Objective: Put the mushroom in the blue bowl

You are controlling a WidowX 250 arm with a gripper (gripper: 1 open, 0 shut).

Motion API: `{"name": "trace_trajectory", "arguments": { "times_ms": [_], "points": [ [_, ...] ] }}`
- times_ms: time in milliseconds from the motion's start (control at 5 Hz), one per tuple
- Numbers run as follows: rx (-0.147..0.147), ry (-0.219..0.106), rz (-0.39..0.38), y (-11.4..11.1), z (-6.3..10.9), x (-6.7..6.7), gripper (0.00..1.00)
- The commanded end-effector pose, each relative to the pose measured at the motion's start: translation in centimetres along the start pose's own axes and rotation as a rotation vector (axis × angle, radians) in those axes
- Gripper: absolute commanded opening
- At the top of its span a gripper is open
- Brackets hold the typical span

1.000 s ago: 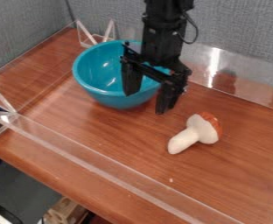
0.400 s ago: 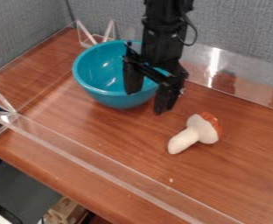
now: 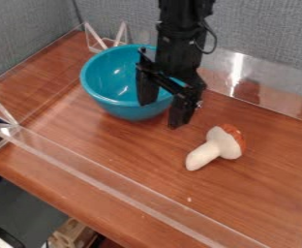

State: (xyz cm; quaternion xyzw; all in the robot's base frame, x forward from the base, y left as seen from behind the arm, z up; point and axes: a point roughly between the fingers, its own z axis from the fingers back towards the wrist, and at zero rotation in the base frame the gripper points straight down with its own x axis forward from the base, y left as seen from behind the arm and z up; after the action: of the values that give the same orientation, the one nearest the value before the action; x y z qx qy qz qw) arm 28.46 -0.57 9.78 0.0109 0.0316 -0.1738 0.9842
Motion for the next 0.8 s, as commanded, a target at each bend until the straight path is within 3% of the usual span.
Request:
{"name": "trace_trajectory", "arguments": {
  "times_ms": [0,600],
  "points": [
    [0.026,-0.068,-0.026,0.22,1.78,0.01,1.0],
    [0.04,-0.098,-0.097,-0.55,1.51,0.19,1.0]
  ]
}}
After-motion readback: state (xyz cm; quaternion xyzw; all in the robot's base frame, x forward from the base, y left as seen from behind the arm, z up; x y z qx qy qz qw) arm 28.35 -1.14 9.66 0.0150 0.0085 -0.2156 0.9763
